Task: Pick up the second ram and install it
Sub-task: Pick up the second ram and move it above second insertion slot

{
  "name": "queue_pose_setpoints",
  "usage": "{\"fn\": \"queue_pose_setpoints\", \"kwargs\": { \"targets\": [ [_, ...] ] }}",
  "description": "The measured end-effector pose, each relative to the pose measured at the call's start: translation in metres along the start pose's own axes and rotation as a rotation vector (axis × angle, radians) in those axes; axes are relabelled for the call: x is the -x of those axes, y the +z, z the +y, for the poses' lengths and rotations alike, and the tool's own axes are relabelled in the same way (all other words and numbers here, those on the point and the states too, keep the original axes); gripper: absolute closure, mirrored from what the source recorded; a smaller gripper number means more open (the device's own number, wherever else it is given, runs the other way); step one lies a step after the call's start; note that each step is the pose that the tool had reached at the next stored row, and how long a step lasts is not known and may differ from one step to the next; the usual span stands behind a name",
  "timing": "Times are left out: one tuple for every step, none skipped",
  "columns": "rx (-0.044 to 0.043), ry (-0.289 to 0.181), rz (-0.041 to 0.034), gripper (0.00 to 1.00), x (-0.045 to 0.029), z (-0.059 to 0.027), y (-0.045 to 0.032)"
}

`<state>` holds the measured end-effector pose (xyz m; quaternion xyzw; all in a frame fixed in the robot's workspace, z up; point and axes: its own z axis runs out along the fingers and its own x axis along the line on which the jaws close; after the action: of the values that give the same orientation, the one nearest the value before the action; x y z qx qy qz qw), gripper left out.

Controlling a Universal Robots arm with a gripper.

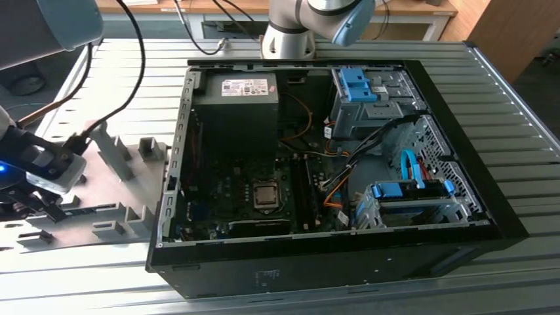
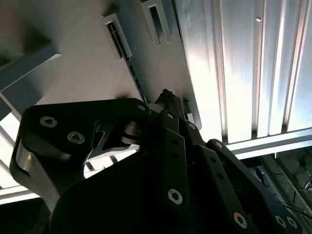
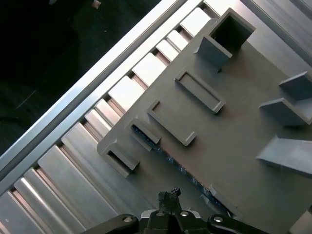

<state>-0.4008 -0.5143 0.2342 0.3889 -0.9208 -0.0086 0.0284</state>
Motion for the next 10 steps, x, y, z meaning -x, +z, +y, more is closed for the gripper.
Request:
{"fn": "queue_pose_setpoints", "kwargs": {
  "targets": [
    [-0.0005,-0.011,0.0004,0.89,0.0000,0.0000,0.0000],
    [-0.0010,-0.022,0.0008,0.89,0.0000,0.0000,0.0000],
    [-0.0016,-0.034,0.0013,0.89,0.0000,0.0000,0.0000],
    [-0.0021,-0.046,0.0018,0.89,0.0000,0.0000,0.0000],
    [-0.0026,-0.057,0.0022,0.89,0.0000,0.0000,0.0000],
    [-0.0032,-0.069,0.0026,0.89,0.0000,0.0000,0.0000],
    [-0.0037,-0.080,0.0031,0.89,0.0000,0.0000,0.0000],
    [-0.0042,-0.092,0.0035,0.89,0.0000,0.0000,0.0000],
    [-0.0048,-0.103,0.0039,0.89,0.0000,0.0000,0.0000],
    [-0.0053,-0.116,0.0044,0.89,0.0000,0.0000,0.0000]
  ]
}}
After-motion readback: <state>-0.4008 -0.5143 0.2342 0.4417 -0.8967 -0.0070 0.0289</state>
